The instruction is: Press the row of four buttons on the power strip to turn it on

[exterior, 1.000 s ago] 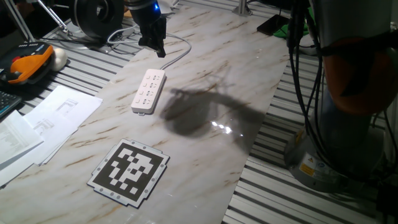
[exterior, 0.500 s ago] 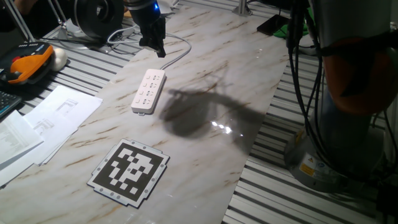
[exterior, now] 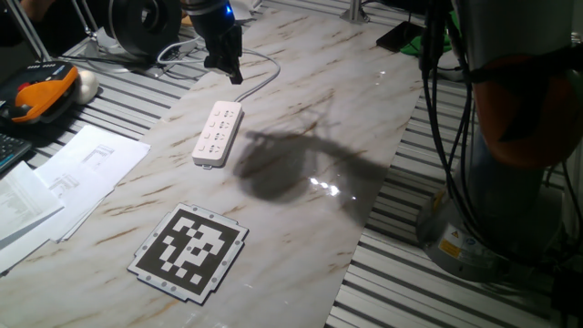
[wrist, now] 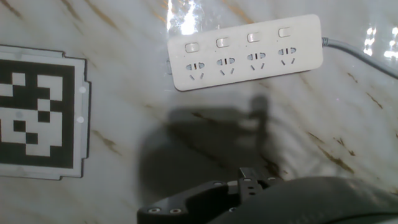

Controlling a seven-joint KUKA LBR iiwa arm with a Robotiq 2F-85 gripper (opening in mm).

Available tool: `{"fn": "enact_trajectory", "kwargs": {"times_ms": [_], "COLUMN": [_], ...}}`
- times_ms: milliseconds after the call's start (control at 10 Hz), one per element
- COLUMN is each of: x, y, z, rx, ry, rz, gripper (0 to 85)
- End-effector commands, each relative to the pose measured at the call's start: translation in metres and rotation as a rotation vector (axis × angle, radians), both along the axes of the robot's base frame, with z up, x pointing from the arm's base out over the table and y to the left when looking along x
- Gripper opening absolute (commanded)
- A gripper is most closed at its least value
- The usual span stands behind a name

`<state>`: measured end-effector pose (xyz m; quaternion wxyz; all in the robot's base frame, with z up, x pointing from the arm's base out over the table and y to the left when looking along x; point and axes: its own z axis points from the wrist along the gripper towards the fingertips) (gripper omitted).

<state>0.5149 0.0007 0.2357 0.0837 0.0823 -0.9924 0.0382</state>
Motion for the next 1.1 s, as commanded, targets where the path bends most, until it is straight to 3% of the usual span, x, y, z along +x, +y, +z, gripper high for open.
{"fn": "enact_trajectory", "kwargs": {"times_ms": [0,100,300,400,600,800,1000], "x": [0.0006,0.001,0.001,0.001,0.0014,0.0117,0.0316], "y": [-0.001,-0.001,-0.001,-0.001,-0.002,0.011,0.021], "z": [-0.001,-0.001,-0.001,-0.001,-0.001,-0.006,-0.024], "rx": [0.002,0.004,-0.011,-0.01,0.012,0.022,0.018], "ry": [0.007,0.011,-0.019,-0.022,-0.016,-0.015,-0.036], "rz": [0.014,0.024,0.03,0.017,-0.02,-0.056,-0.062], "gripper": [0.0,0.0,0.0,0.0,0.0,0.0,0.0]}}
